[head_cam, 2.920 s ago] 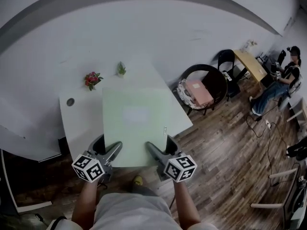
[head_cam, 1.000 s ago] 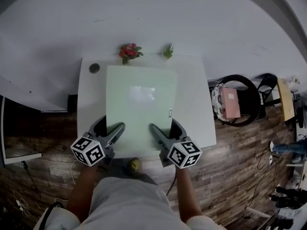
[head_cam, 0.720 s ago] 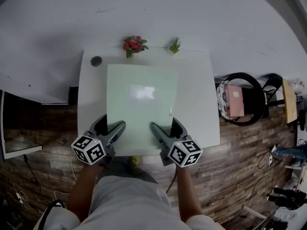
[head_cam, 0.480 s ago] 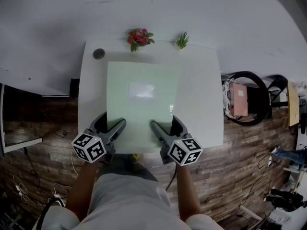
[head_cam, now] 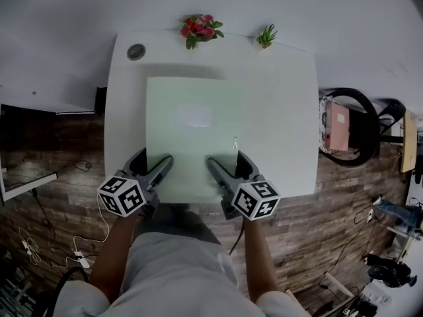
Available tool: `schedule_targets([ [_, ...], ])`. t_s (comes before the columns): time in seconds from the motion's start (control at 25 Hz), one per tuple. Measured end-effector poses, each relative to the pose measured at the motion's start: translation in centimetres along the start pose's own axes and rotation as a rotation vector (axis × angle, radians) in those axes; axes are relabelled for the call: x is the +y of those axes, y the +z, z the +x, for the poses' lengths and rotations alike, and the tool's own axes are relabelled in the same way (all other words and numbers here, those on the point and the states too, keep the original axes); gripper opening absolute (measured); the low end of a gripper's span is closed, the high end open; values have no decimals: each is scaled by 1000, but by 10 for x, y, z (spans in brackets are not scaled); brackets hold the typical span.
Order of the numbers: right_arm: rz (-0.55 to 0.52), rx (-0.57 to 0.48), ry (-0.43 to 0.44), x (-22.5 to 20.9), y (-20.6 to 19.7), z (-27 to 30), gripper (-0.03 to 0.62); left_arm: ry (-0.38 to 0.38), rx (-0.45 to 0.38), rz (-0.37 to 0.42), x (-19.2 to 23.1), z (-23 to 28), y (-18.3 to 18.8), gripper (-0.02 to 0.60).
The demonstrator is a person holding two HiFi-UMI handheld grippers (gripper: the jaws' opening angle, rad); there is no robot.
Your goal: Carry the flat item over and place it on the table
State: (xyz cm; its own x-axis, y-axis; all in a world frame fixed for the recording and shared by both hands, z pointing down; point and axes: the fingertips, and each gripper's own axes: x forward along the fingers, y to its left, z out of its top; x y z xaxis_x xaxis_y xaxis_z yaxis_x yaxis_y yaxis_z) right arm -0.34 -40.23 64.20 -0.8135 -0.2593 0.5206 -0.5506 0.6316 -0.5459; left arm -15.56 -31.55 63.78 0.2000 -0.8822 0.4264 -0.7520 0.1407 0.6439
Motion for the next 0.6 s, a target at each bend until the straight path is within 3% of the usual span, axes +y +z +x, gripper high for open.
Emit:
schedule_targets([
  [0.6,31,87,-16,-10,-23,25,400,65,63,-89,32,8,-20,367],
])
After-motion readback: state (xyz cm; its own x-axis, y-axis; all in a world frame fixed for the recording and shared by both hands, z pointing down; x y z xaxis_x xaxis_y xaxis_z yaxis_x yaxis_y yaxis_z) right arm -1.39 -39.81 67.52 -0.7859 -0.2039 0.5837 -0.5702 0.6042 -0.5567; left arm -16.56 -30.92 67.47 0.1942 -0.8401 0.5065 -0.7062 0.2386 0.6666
